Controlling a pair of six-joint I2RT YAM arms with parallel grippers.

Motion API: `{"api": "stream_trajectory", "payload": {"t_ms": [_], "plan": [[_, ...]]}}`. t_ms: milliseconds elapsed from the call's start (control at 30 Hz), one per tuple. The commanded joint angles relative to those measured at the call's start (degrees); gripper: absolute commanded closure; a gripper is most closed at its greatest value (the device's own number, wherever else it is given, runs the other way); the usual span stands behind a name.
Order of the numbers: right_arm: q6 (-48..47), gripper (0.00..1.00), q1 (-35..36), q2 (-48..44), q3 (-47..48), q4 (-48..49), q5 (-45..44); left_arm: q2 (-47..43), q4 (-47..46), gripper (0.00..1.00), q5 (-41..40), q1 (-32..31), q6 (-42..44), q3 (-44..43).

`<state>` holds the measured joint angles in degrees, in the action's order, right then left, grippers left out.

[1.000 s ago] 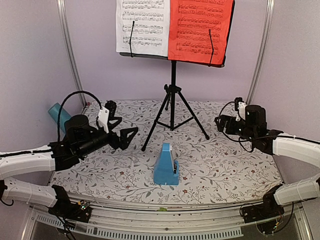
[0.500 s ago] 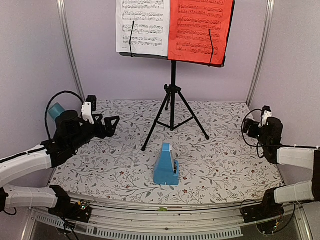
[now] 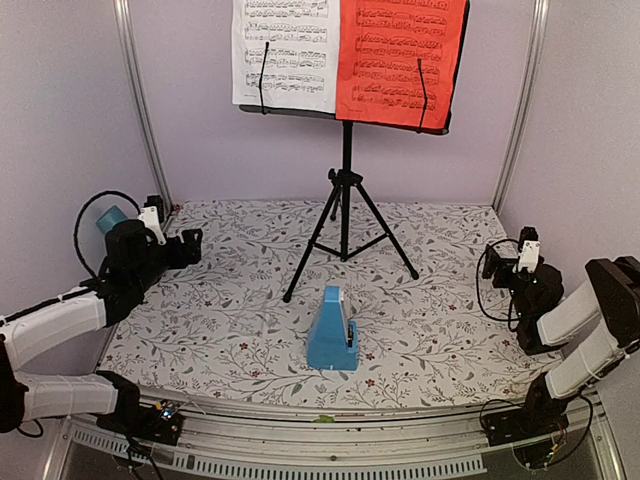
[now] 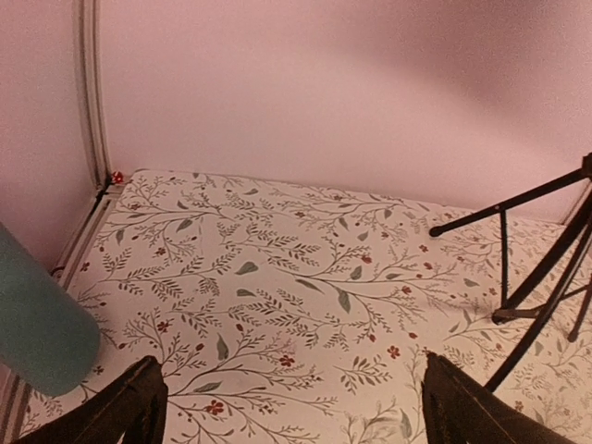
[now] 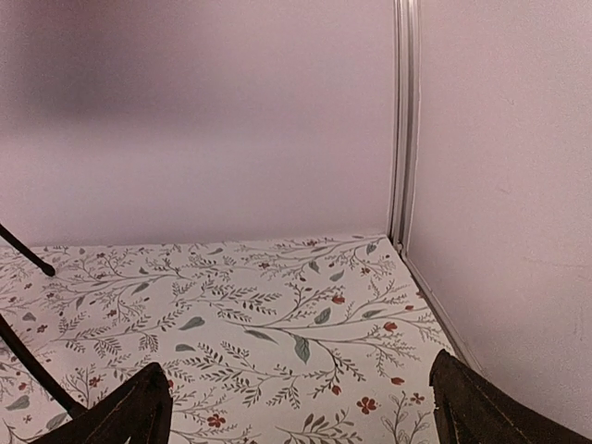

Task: Set up the instrument practice props

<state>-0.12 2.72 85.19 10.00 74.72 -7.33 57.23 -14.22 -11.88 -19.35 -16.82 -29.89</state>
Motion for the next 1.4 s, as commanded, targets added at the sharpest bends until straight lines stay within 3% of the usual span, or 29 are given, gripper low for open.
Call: {"api": "stream_trajectory", "payload": {"t_ms": [0,167,267,500,533,767,867,1000,1367], "plan": [[-1.5,0.01,-1.4,5.2,-2.2,15.7,4.4,2.5,-1.9,0.04,-5.3,4.6,1.0,1.6],[-0.2,0.01,-1.4,4.0,-0.4,10.3,-0.9,5.9,-7.1,0.04,-12.9,9.0,5.0,3.6],[1.6,0.01,-1.4,4.0,0.1,9.2,-1.1,9.3,-17.0,0.04,-14.7,12.1,7.7,6.4],[1.6,0.01,-1.4,4.0,0.2,9.0,-1.1,21.7,-43.7,0.04,-12.5,15.2,13.8,13.3],[1.6,0.01,-1.4,4.0,0.2,9.0,-1.1,21.9,-43.8,0.04,-11.0,15.2,13.8,13.0],[1.6,0.01,-1.4,3.9,0.3,8.9,-1.0,32.7,-69.9,0.04,-1.7,15.4,20.3,19.7],[1.6,0.01,-1.4,4.0,0.3,8.9,-1.1,30.9,-63.1,0.04,3.7,15.6,21.3,17.9],[1.6,0.01,-1.4,4.0,0.3,8.8,-1.1,31.0,-61.5,0.04,10.1,17.1,22.0,17.0],[1.6,0.01,-1.4,3.9,0.3,8.9,-1.0,31.5,-61.2,0.04,8.5,17.5,20.7,16.3]]}}
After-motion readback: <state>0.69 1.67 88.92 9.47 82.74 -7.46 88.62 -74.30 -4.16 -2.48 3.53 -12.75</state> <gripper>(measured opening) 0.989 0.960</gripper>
